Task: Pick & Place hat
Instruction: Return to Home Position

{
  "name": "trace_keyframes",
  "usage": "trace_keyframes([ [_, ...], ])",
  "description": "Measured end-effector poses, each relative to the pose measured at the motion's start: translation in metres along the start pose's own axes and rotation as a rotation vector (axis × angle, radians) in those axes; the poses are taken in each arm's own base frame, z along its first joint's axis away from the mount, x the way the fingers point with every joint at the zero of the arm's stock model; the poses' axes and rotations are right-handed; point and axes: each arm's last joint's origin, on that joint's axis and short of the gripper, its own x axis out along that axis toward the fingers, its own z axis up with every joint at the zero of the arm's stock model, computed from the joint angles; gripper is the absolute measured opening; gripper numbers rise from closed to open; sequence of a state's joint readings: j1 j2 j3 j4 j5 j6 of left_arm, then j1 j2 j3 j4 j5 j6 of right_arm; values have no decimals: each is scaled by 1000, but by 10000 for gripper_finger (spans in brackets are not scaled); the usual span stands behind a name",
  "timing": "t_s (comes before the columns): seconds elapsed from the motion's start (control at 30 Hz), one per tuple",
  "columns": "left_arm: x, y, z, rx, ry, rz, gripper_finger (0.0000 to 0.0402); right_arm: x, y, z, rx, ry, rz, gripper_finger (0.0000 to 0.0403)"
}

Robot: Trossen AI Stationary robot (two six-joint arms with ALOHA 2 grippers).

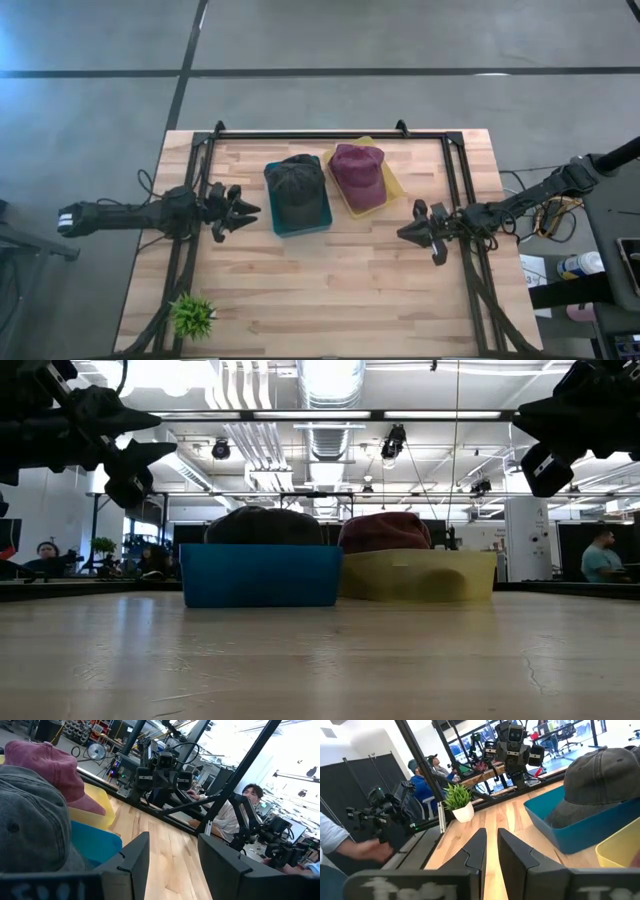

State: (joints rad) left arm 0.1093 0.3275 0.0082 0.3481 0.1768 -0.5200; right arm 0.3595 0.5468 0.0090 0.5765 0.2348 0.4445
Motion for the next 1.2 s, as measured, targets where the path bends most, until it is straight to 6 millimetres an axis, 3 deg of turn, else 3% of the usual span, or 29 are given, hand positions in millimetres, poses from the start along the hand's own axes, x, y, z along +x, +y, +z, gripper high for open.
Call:
trace_keyframes([
  [0.4, 0, 0, 0, -1, 0, 0, 161, 0, -4, -9, -11, 91, -45, 43],
  [1.2, 0, 3, 1, 0, -53, 95, 161, 0, -5, -9, -17, 94, -46, 43],
])
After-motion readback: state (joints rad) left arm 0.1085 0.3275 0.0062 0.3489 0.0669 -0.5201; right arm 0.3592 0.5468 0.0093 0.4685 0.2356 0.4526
